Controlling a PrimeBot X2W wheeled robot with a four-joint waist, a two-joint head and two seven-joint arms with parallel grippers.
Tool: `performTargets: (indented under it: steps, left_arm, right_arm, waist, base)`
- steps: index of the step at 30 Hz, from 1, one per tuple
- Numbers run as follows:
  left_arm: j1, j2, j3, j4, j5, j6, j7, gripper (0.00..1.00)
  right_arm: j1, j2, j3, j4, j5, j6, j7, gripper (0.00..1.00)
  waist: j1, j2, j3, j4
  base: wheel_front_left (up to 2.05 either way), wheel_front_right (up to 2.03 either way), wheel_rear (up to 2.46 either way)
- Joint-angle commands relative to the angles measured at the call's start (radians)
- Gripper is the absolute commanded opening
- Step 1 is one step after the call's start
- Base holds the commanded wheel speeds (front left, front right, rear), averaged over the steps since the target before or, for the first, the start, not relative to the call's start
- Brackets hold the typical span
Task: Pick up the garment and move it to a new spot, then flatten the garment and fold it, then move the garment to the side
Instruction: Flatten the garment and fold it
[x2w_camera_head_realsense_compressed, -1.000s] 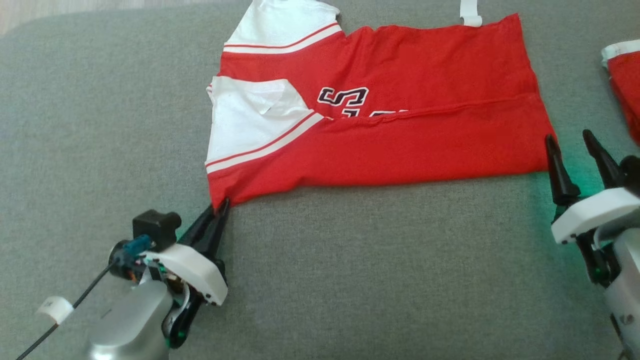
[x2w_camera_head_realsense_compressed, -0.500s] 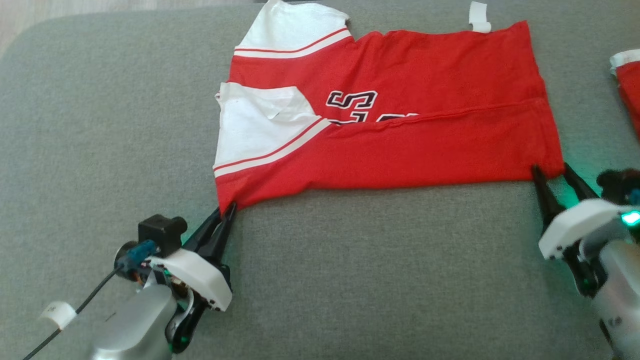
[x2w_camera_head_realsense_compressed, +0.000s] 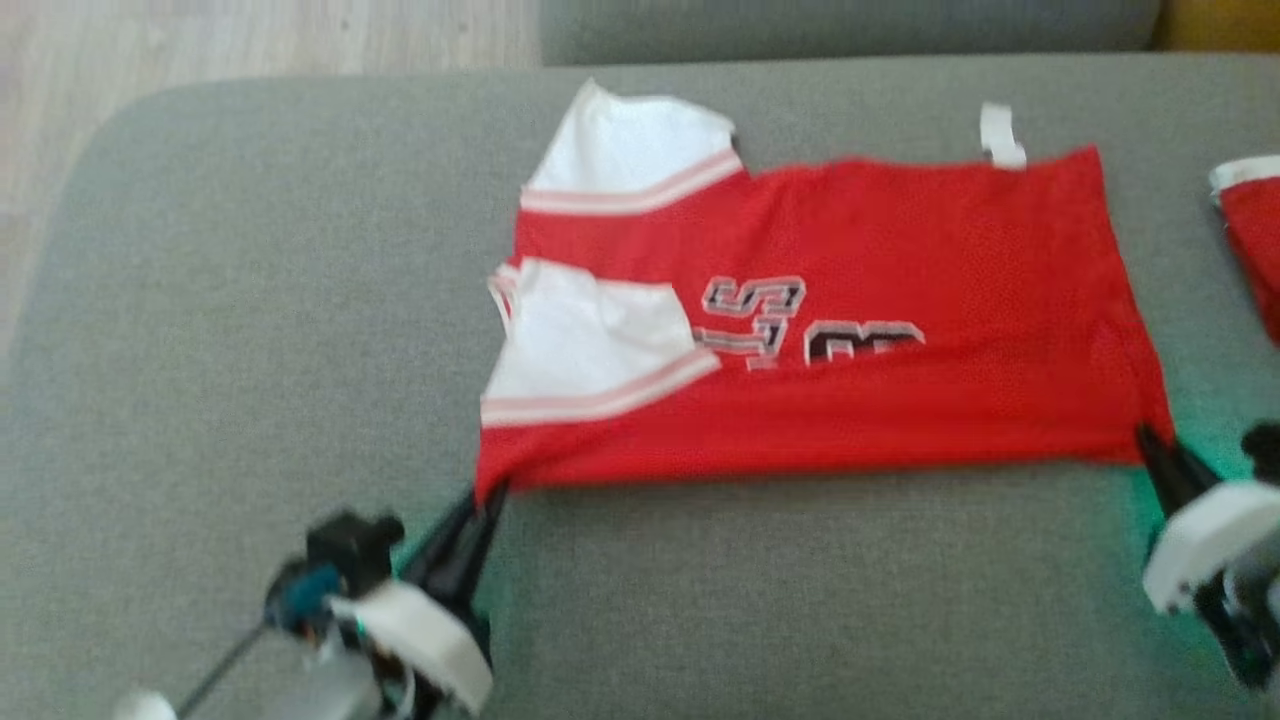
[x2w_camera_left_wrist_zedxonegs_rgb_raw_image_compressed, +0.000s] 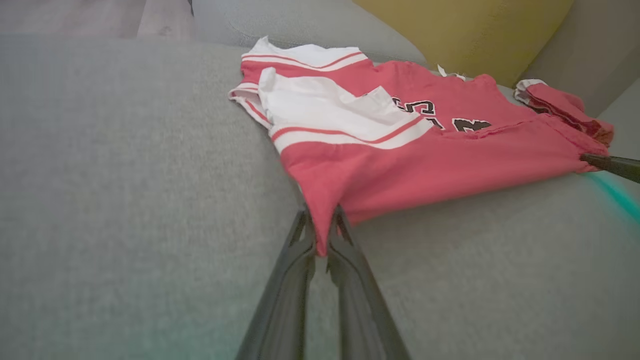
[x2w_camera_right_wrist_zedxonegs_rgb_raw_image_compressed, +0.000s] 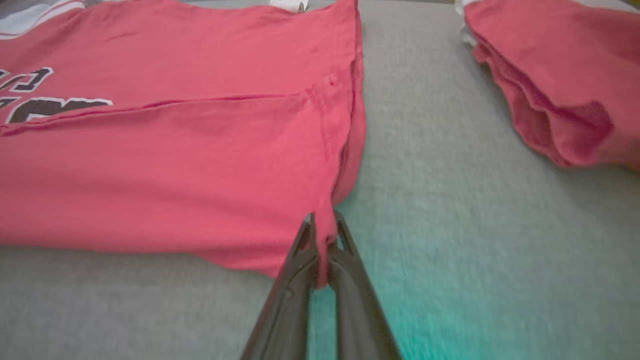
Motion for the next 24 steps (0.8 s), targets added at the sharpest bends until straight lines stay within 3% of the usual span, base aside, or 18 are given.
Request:
performTargets:
  steps: [1,13,14,15,16,24]
  left_arm:
    - [0.035,0.041,0.024,-0.042,-0.002,0.021,-0.015,0.0]
    - [0.243,0.103,-0.007,-0.236,-0.037,0.107,0.032,0.0]
    - [0.251,0.107,-0.007,-0.253,-0.042,0.109,0.036,0.0]
    - [0.256,0.111,-0.009,-0.267,-0.046,0.11,0.043,0.4]
    - [0.257,0.116,-0.013,-0.28,-0.044,0.111,0.051,1.0]
    - [0.153,0.183,0.033,-0.397,-0.022,0.133,0.098,1.0]
  right_arm:
    - [0.057,-0.064,0.019,-0.032,0.025,0.007,-0.017,0.0]
    - [0.246,-0.148,0.031,-0.172,0.088,0.007,-0.028,0.0]
    - [0.254,-0.147,0.025,-0.183,0.096,0.007,-0.029,0.16]
    - [0.259,-0.146,0.016,-0.19,0.102,0.007,-0.029,1.0]
    - [0.262,-0.147,0.01,-0.197,0.102,0.007,-0.03,1.0]
    - [0.237,-0.152,-0.054,-0.274,0.048,0.007,-0.06,1.0]
  waist:
    - [0.0,-0.0001,-0.037,0.003]
    - [0.0,-0.0001,-0.068,-0.013]
    - [0.0,-0.0001,-0.067,-0.016]
    - [0.0,-0.0001,-0.065,-0.018]
    - [0.0,-0.0001,-0.062,-0.021]
    - [0.0,-0.0001,-0.016,-0.062]
  base:
    - [0.0,0.0,0.0]
    - [0.0,0.0,0.0]
    - [0.0,0.0,0.0]
    - [0.0,0.0,0.0]
    - [0.0,0.0,0.0]
    - [0.0,0.0,0.0]
